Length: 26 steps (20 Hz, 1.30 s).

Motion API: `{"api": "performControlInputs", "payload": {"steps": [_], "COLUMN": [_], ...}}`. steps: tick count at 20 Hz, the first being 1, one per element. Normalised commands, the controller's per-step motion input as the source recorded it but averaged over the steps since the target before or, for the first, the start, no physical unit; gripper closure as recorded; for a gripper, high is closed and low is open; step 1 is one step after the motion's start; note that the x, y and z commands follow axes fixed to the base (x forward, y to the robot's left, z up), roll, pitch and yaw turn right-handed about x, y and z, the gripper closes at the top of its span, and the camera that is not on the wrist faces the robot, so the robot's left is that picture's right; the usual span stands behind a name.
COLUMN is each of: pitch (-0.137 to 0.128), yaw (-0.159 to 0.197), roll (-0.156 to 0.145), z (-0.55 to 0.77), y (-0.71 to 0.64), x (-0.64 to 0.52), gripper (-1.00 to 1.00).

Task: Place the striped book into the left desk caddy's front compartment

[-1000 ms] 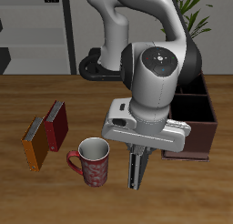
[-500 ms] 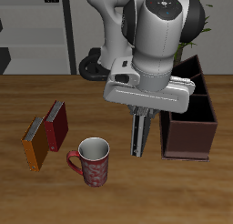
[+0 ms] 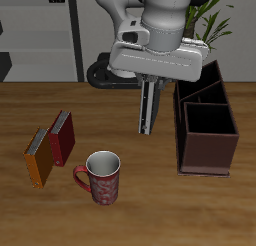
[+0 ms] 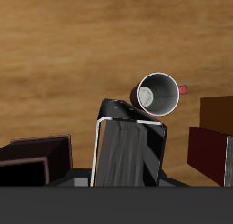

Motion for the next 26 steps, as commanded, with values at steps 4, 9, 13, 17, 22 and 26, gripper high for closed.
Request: {"api": "performControlInputs", "payload": {"steps": [4,9,13,17,22,26], "pitch": [0.010,-0.030,-0.015,-0.014,0.006,-0.001], "yaw": [-0.005,-0.003,0.009,0.018,0.012,-0.009], "roll": [-0.029,-0.048,-0.015,-0.013,-0.031,-0.020], "z": [0.22,0.33,0.24,0.11,0.03,0.00], "y": [-0.08,-0.15,-0.08,0.08,0.01,-0.01], "x": [-0.31,-0.51,-0.48,-0.48,-0.36,-0.37], "gripper": [1.00,1.00,1.00,1.00,1.00,1.00]}}
